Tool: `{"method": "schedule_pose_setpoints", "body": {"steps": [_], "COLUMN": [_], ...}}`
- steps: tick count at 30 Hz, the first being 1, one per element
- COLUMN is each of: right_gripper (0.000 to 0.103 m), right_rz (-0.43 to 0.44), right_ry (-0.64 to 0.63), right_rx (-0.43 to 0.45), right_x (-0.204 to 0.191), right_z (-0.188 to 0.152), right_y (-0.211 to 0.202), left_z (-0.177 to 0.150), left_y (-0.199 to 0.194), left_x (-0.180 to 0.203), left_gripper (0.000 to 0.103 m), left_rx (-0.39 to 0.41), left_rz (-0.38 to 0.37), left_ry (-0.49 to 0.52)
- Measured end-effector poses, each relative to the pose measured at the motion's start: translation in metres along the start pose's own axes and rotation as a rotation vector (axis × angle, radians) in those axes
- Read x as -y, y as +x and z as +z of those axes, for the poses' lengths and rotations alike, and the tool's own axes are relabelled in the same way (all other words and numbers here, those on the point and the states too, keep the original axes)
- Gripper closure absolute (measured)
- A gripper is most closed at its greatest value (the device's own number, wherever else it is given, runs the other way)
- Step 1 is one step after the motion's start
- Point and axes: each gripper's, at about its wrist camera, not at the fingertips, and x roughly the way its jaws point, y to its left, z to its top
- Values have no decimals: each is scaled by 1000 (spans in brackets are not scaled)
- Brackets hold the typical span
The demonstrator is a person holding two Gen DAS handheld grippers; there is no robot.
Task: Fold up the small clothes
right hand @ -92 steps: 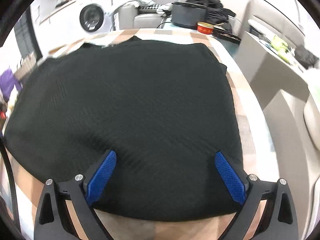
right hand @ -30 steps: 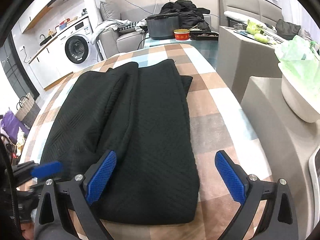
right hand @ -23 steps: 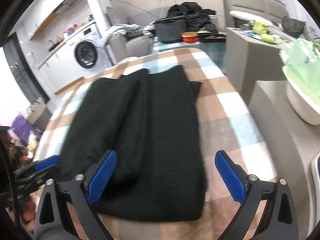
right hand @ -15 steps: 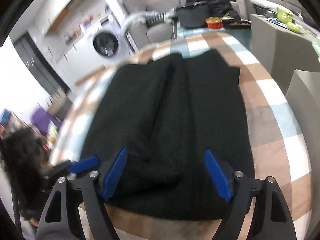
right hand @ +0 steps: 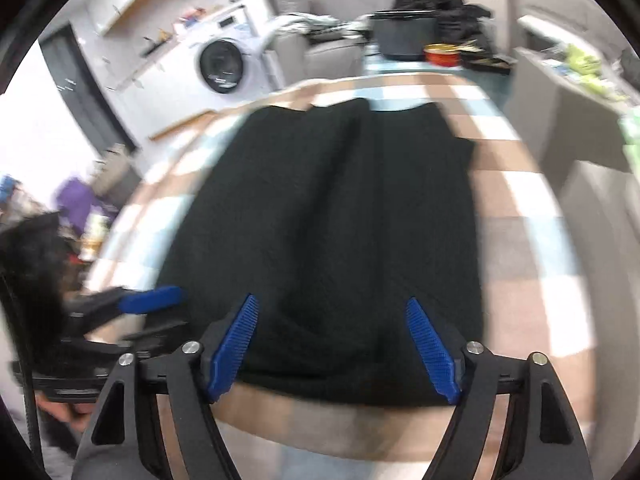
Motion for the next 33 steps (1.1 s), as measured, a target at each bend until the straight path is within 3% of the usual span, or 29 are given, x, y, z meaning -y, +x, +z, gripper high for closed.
{"method": "schedule_pose_setpoints", "body": {"steps": [4,6,7,8,9,12,14,17,18,20,23,27,33], "right_gripper": [44,70,73,92,98,98,98,96,91,85,48,46,46], "right_rz": [111,125,141,156,187,202,163,-4,-43,-15,42,61,212], "right_ry": [0,32,59,68,70,45,37,-32,-32,-12,41,113,191], "right_rx": [-54,-91,-83,-74,-70,15,26,-66,-108,-129,-40,-18,-79], "right_x": [-16,-16,-14,-13,-14,-18,-19,-21,-18,-13,-2,22,57], "right_z": [1,-2,-3,-4,-5,-3,-4,-12,-15,-16,-5,15,59], "right_y": [27,43,46,43,39,13,0,14,22,23,8,19,71], "left_z": [5,6,6,6,6,7,7,7,7,6,4,1,1], "left_y": [-6,-10,-12,-15,-18,-24,-28,-24,-22,-17,-14,-7,-3], "left_x": [-18,-27,-32,-35,-40,-53,-62,-74,-76,-78,-77,-75,-71], "left_gripper": [45,45,45,45,45,45,45,45,45,44,44,44,44], "left_rx": [19,26,33,40,47,61,70,59,50,29,19,2,-7], "left_rz": [39,50,61,74,82,99,109,117,121,131,126,128,128], "left_ry": [-46,-67,-76,-85,-95,-125,-147,-171,-176,-176,-170,-172,-168]}}
